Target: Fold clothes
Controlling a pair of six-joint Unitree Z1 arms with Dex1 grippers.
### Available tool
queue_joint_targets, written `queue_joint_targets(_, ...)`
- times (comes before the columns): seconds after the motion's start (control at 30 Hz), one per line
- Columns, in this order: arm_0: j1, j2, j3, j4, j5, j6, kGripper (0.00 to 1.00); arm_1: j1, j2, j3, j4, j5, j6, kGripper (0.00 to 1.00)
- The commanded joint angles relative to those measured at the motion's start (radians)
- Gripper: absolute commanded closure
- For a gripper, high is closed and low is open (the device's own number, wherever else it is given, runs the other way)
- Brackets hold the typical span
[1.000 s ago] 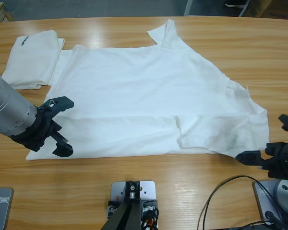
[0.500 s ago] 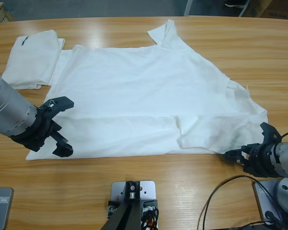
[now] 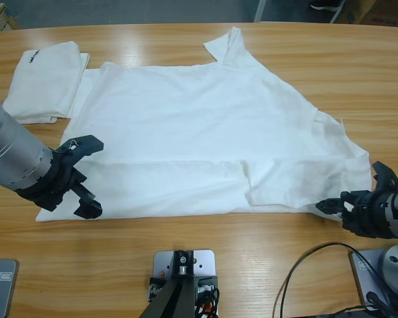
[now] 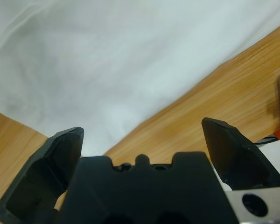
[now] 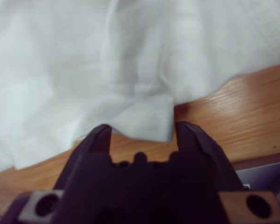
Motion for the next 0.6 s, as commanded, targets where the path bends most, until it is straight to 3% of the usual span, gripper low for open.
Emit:
queue_joint_targets(0.03,-0.009,0.052,0.024,-0.02,-0.015,-0.008,0.02,-0.025,-0.028,0.029,0.02,0.0,-0.026,0.584)
queue_joint_targets(0.1,-0.009,0.053,0.024,-0.02,-0.015,-0.008,0.019,-0.025,-0.019,0.032,0.013,0.012,-0.03,0.643)
queue_joint_targets(0.23,-0.009,0.055,0.024,-0.02,-0.015,-0.007,0.018,-0.025,-0.003,0.031,0.01,0.021,-0.03,0.645)
queue_joint_targets(0.3,-0.009,0.055,0.024,-0.02,-0.015,-0.007,0.018,-0.025,0.013,0.034,0.0,0.03,-0.031,0.763)
queue_joint_targets(0.57,-0.009,0.053,0.024,-0.02,-0.015,-0.005,0.018,-0.027,0.053,0.041,-0.026,0.04,-0.029,0.768)
queue_joint_targets(0.6,-0.01,0.052,0.024,-0.02,-0.014,-0.005,0.018,-0.027,0.063,0.042,-0.034,0.042,-0.029,0.806)
